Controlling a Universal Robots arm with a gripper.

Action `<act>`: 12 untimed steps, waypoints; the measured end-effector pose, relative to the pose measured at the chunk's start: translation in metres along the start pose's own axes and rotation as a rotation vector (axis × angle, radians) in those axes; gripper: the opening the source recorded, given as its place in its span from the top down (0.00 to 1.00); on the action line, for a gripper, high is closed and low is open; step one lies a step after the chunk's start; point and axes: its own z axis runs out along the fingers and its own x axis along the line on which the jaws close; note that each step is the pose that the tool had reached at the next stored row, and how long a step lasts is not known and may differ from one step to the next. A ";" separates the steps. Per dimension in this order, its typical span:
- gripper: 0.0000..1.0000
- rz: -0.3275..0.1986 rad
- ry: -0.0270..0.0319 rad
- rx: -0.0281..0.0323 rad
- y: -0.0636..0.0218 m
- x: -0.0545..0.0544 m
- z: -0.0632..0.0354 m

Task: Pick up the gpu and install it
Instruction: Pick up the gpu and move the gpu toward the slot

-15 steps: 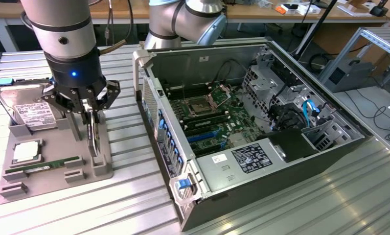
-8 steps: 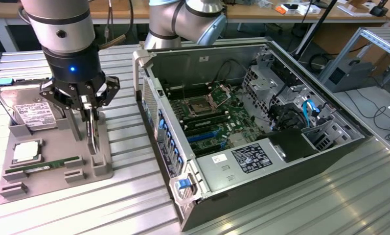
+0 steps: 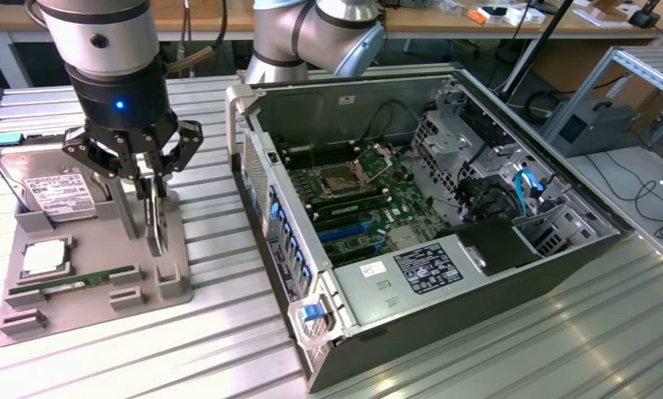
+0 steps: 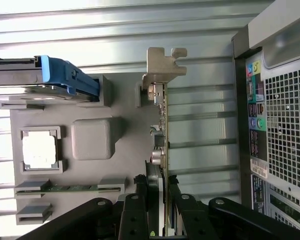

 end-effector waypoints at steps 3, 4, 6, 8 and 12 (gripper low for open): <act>0.73 0.000 0.0000 0.0000 0.0001 0.000 -0.0059; 0.73 0.000 0.0000 0.0001 0.0001 0.000 -0.0079; 0.73 0.000 0.0001 0.0000 0.0001 0.000 -0.0105; 0.73 0.000 0.0000 0.0000 0.0001 0.000 -0.0141; 0.73 0.000 0.0001 0.0000 0.0002 -0.001 -0.0202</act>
